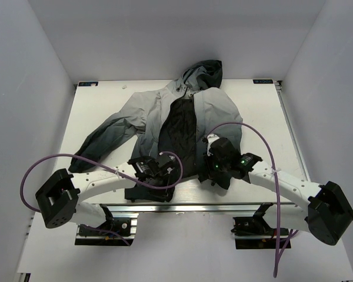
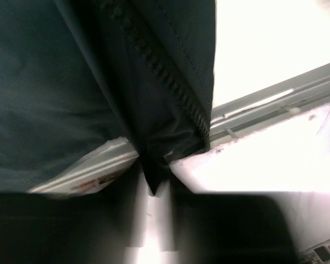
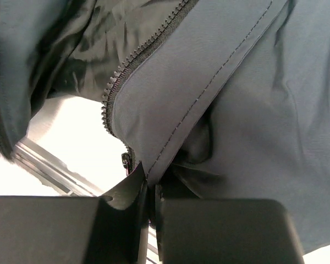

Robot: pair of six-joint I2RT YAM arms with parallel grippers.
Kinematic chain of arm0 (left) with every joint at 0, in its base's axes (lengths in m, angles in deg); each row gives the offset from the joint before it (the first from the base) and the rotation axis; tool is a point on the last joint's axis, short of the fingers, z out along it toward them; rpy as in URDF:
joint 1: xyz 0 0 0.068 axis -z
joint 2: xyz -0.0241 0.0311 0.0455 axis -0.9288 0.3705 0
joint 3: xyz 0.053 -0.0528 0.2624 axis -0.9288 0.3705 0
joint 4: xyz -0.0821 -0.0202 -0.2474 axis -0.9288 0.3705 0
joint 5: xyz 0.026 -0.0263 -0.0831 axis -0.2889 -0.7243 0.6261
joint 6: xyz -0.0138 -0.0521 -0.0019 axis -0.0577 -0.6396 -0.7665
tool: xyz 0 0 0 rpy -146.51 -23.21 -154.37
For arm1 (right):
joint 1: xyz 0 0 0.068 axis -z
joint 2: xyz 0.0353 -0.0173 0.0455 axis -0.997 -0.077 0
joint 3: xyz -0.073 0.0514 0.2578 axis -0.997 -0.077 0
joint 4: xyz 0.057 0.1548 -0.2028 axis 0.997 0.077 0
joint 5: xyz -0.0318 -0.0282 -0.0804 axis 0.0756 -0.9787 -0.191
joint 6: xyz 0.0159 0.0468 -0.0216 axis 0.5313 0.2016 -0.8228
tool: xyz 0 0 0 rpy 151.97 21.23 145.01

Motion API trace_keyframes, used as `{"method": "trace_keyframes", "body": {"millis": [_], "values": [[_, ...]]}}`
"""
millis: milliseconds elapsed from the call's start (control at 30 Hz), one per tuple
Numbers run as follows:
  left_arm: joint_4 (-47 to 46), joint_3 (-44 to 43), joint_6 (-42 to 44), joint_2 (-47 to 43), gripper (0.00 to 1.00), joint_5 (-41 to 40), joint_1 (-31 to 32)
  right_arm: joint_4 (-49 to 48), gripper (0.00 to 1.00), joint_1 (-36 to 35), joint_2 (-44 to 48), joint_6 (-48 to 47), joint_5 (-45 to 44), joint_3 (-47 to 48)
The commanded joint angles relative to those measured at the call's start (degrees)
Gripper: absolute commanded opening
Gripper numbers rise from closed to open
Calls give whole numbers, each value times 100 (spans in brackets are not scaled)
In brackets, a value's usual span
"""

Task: Zip up the jacket

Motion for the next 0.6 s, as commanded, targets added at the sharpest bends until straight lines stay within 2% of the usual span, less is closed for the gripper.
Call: {"method": "trace_keyframes", "body": {"millis": [0,33,100,133,267,433,467,567], "values": [[267,-180,88,-220,58,141,1,-136,0,-23,-50,97,19,248],[417,-295,89,-228,72,-112,1,-92,0,-23,-32,184,-277,257],[690,-549,106,-281,86,-490,1,48,0,-23,64,229,-420,240],[909,-846,115,-307,96,-666,1,92,0,-23,125,307,-534,205],[1104,-1508,167,-317,98,-1606,-235,163,0,-23,503,395,-974,-24],[1017,-2237,659,166,98,-1968,-1079,172,0,-14,609,448,-992,-217],[912,-2412,851,263,98,-1977,-1437,163,0,-14,601,457,-1062,-244],[342,-2746,1229,816,98,-2031,-1895,93,0,-14,566,449,-1168,-314]]}}
